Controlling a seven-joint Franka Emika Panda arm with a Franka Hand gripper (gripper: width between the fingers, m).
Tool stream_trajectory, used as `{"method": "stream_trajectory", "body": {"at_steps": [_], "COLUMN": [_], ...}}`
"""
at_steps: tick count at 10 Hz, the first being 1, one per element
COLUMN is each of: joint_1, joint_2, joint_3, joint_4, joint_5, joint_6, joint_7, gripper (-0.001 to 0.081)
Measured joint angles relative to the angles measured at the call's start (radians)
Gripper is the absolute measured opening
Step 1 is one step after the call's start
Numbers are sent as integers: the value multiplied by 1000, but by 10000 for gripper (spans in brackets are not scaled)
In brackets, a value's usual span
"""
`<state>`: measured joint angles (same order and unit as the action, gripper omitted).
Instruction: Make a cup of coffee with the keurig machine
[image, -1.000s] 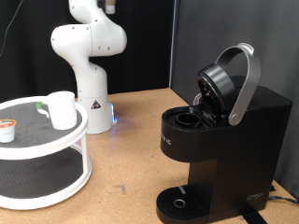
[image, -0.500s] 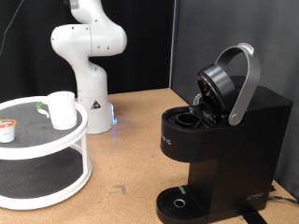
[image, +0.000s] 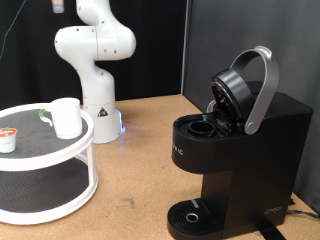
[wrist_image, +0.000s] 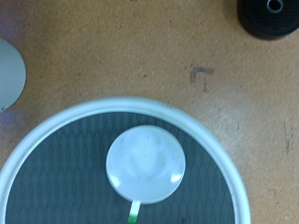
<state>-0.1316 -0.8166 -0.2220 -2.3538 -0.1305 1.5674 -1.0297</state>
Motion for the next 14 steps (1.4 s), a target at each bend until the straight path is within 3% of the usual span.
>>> {"method": "stream_trajectory", "body": {"at_steps": [5,8,10,14], "joint_1": [-23,-22,-23,-25], "joint_2": [47,57,71,184], "joint_3": [-148,-160,-172,-200], "joint_4": [42,44,8,-65], "joint_5": [-80,-80,-88,-131], "joint_6": [-2,3,75,274], "joint_7": [-137,-152,-144,-134], "gripper": [803,803,803,803]}}
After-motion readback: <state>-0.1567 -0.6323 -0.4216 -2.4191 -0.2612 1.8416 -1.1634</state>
